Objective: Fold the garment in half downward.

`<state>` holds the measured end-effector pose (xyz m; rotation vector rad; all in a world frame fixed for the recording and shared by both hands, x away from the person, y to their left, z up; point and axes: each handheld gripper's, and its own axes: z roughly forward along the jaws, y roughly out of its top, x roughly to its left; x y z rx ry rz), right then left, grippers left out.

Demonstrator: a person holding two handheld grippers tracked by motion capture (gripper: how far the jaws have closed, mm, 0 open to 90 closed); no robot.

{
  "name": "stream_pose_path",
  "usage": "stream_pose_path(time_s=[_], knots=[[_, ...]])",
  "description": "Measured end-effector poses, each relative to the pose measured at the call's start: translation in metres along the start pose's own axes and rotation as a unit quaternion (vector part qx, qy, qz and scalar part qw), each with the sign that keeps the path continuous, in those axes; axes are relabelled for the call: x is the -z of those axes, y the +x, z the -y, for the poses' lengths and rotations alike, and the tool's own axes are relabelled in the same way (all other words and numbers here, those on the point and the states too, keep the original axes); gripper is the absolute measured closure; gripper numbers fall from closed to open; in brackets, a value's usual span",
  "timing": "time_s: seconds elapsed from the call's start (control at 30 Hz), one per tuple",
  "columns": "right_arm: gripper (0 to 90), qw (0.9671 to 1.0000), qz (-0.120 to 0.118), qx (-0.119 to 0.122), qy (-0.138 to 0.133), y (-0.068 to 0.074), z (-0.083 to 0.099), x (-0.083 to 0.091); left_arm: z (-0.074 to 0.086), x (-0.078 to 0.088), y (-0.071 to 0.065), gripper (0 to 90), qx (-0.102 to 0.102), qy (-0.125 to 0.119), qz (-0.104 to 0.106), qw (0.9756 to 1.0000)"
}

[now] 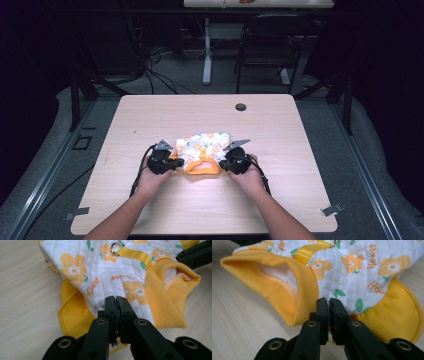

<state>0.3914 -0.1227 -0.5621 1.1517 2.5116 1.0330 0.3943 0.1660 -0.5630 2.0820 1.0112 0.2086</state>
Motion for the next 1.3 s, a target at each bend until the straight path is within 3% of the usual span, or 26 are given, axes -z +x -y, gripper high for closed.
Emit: stream_pose_path(time_s=[0.13, 0.4, 0.57, 0.8, 0.97, 1.3], knots=[[84.1, 0.9998, -0.005, 0.007, -0.019, 0.005, -0.001, 0.013, -0.001, 0.014, -0.002, 86.2, 0.004, -0.016, 0.003, 0.9999], [81.8, 0.9982, -0.01, 0.047, -0.037, 0.024, 0.003, 0.042, 0.002, 0.044, -0.011, 84.3, -0.013, -0.032, 0.009, 0.9994], [79.9, 0.9979, -0.012, 0.047, -0.044, 0.029, 0.008, 0.054, 0.009, 0.056, -0.019, 80.5, -0.023, -0.037, 0.018, 0.9989], [74.8, 0.9976, -0.024, 0.049, -0.042, 0.037, 0.021, 0.061, 0.024, 0.064, -0.029, 71.8, -0.04, -0.034, 0.02, 0.9984], [67.1, 0.9974, -0.017, 0.054, -0.045, 0.046, 0.035, 0.064, 0.037, 0.068, -0.034, 64.9, -0.039, -0.037, 0.018, 0.9984], [61.2, 0.9979, -0.015, 0.048, -0.041, 0.049, 0.06, 0.063, 0.069, 0.065, -0.033, 61.6, -0.034, -0.033, 0.009, 0.9989]])
